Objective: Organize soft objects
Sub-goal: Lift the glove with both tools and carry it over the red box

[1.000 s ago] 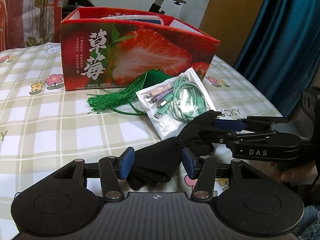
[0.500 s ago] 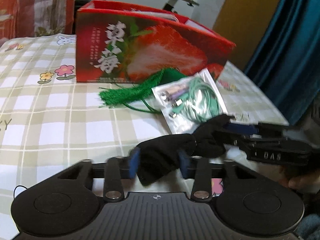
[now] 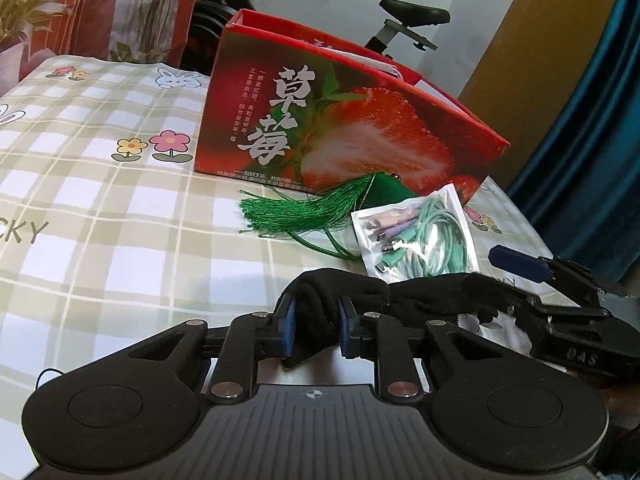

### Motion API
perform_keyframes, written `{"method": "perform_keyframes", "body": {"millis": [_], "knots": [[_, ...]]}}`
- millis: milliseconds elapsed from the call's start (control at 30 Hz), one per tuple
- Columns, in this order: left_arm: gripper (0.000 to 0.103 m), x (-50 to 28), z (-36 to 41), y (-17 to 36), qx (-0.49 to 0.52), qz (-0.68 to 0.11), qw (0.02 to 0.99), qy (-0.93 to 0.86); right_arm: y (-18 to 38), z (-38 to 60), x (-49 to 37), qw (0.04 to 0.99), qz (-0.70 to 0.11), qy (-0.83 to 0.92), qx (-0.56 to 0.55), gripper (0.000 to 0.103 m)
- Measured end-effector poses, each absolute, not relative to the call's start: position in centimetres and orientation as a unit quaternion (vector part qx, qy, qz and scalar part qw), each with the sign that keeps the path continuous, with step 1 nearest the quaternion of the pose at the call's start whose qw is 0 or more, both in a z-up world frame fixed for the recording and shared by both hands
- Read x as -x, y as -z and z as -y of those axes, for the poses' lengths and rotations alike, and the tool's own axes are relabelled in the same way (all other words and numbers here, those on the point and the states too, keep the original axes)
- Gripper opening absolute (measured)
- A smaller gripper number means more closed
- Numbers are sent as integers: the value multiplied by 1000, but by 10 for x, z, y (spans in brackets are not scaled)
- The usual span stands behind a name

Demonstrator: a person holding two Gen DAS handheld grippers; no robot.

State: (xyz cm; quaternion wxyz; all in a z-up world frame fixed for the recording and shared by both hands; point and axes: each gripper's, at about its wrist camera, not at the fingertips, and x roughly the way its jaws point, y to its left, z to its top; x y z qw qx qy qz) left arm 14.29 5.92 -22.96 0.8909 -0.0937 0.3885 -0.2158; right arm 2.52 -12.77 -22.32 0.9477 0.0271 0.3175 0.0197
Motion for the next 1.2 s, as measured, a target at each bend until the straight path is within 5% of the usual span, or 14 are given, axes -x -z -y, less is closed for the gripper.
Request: {"method": "perform_keyframes", "body": {"millis": [733, 900, 967, 1200], "knots": [[24, -144, -63, 234, 93, -382, 897, 202, 249, 122, -31, 919, -389, -64, -28, 66], [25, -144, -63, 235, 94, -381, 897, 201, 247, 121, -29, 916, -397, -60, -22, 50], [25, -145, -62, 236, 94, -381, 898, 201, 246, 122, -29, 915, -398, -65, -29, 34], [23, -144, -62, 236, 93, -375, 900, 202, 238, 126, -27, 914, -393, -81, -63, 22]]}}
